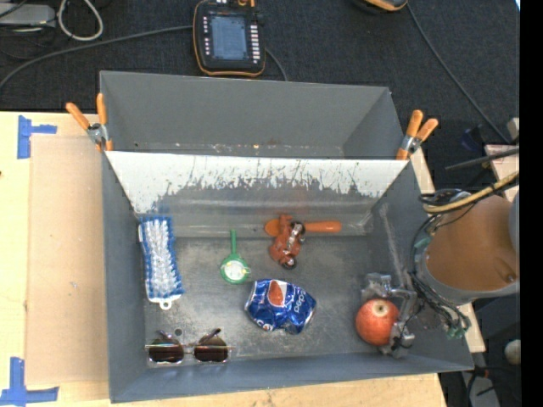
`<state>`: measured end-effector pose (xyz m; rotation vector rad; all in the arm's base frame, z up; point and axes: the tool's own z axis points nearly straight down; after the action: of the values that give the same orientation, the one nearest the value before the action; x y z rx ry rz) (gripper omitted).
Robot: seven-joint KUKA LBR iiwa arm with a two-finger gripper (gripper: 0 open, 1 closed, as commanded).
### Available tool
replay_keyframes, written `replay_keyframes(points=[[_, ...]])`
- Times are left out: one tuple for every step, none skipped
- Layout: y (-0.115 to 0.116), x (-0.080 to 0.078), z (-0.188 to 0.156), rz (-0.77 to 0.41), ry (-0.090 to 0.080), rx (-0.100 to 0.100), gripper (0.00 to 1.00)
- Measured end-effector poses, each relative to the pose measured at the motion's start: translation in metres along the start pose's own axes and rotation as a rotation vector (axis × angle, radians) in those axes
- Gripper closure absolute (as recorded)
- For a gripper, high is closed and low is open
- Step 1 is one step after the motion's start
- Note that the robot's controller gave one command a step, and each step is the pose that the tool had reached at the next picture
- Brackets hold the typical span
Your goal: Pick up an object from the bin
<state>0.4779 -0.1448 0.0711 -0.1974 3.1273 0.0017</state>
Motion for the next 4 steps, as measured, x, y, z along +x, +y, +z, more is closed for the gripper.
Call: replay_keyframes(points=[[-0.004,0.007,-0.044,0.094,0.006,0.0,0.0],[0.012,0.006,-0.028,-0.049,0.003,-0.002,0.0],[0.008,0.002,0.0,0.283,0.001,0.001,0.0],[0.004,0.004,0.0,0.043,-0.007,-0.001,1.0]])
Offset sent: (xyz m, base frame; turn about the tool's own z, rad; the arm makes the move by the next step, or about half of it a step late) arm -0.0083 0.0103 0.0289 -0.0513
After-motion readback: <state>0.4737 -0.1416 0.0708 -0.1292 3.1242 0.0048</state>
